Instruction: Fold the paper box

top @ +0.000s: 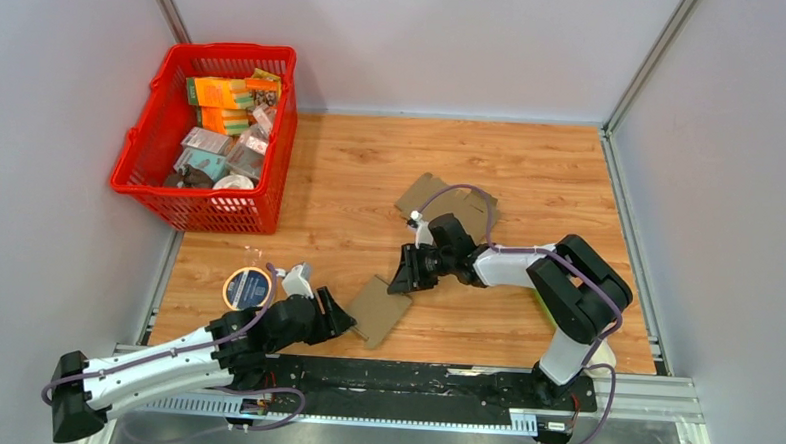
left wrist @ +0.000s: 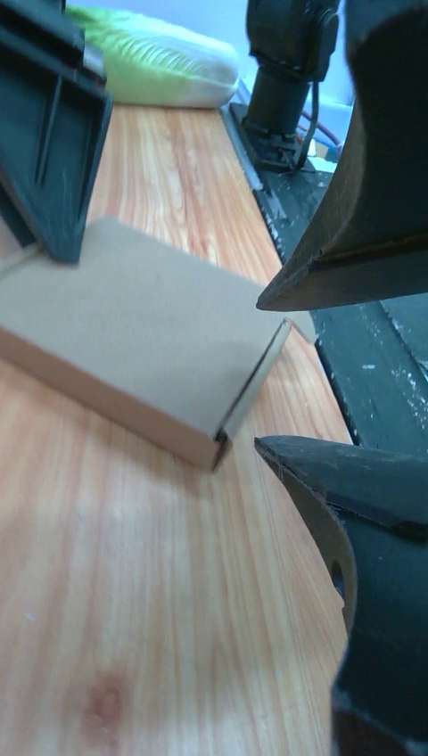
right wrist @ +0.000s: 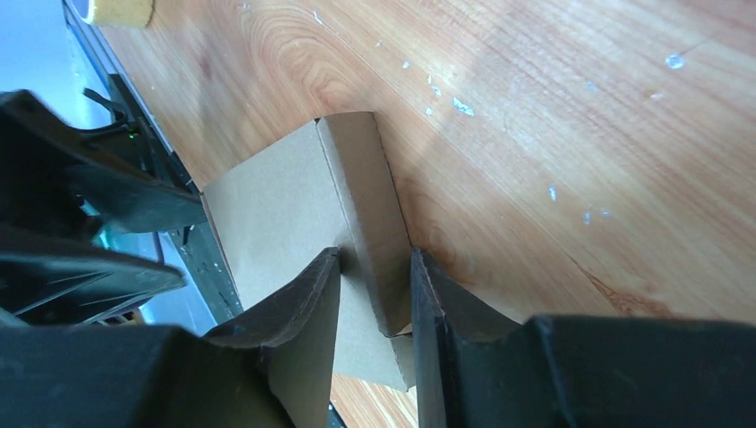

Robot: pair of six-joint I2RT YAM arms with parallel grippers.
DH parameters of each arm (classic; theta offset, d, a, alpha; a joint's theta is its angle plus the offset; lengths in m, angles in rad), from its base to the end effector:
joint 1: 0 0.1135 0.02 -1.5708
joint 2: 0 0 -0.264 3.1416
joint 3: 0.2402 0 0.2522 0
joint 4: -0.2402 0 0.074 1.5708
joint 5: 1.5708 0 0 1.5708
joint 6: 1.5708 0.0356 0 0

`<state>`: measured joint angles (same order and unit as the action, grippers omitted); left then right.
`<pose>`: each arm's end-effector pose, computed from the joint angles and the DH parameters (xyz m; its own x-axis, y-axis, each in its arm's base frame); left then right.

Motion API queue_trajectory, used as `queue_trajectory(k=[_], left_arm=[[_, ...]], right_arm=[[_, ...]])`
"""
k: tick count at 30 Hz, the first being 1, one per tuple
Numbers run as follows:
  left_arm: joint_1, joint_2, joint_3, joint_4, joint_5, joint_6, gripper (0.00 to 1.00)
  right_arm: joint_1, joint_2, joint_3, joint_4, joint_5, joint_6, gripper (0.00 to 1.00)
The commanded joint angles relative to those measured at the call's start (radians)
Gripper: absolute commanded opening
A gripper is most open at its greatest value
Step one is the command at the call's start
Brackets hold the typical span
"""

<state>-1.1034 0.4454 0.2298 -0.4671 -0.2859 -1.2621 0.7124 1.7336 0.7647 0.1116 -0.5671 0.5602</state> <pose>0.0620 -0.1006 0.1652 -0.8085 -0.4268 -0.4052 -0.0405 0.7273 -0.6851 0.2289 0.2230 0.1274 -0.9191 -0.2016 -0.3386 -0.3884 0.6087 0.6918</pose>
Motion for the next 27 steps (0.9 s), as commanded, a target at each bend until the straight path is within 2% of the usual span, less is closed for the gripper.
queue_trajectory(k=[1,6,9,16,22,27], left_arm=[[0.004,0.018,-0.041,0.054,0.007,-0.207,0.68],[0.004,0.101,-0.018,0.067,-0.024,-0.281,0.72],[0.002,0.139,-0.044,0.194,-0.030,-0.283,0.76],[0.002,0.147,-0.096,0.387,-0.084,-0.292,0.77],[0.002,0.136,-0.102,0.295,-0.099,-0.405,0.77],[0.002,0.185,-0.084,0.282,-0.076,-0.422,0.77]], right_arm=[[-0.037,0.043,-0.059,0.034,0.012,0.029,0.32],[-0.080,0.061,-0.100,0.095,-0.039,0.067,0.30],[-0.085,0.069,-0.107,0.112,-0.048,0.069,0.29],[-0.103,0.093,-0.131,0.168,-0.077,0.092,0.27],[-0.128,0.109,-0.148,0.200,-0.083,0.130,0.27],[-0.148,0.130,-0.154,0.217,-0.102,0.139,0.27]])
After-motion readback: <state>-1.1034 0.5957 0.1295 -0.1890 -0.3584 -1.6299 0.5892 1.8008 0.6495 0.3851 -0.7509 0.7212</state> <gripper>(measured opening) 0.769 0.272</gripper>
